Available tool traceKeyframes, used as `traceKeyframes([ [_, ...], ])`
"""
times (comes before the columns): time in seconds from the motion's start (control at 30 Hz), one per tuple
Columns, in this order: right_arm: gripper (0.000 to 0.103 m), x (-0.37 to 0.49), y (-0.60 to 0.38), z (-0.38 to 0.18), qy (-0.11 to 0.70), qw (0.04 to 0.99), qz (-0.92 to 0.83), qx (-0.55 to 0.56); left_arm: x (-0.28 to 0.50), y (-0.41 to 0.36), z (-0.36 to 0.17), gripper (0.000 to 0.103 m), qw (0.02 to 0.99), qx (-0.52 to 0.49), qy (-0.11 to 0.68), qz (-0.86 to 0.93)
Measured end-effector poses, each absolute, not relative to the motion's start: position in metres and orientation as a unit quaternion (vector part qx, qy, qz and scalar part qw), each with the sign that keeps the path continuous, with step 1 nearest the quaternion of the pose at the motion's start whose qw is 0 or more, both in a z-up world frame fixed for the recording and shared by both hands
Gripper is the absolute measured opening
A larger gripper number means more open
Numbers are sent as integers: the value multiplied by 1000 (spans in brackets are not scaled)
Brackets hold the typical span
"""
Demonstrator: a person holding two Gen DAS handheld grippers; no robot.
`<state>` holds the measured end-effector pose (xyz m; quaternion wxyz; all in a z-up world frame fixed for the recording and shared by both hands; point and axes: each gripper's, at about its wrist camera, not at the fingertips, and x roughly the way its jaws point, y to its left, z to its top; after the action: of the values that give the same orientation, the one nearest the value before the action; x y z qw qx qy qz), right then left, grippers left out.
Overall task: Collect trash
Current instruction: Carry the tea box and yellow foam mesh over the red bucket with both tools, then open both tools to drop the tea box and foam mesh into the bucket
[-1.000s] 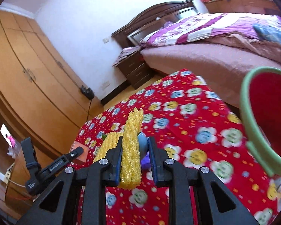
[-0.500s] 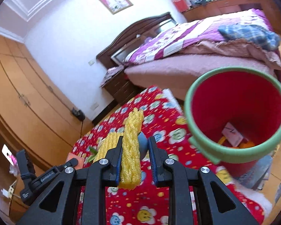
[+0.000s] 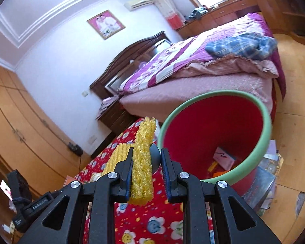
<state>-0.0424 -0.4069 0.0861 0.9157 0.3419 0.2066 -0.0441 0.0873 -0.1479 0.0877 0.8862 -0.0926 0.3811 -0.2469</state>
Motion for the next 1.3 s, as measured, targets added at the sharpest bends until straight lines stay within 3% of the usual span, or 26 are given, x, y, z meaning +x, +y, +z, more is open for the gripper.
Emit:
traceKeyframes([
  [0.73, 24, -62, -467, 70, 198, 908, -130, 345, 87, -295, 73, 52, 827, -31, 397, -397],
  [1.1, 25, -47, -485, 50, 216, 901, -143, 349, 102, -336, 46, 52, 825, 11, 411, -387],
  [1.3, 27, -37, -490, 34, 236, 892, -140, 359, 109, -339, 36, 62, 840, 21, 402, -364],
])
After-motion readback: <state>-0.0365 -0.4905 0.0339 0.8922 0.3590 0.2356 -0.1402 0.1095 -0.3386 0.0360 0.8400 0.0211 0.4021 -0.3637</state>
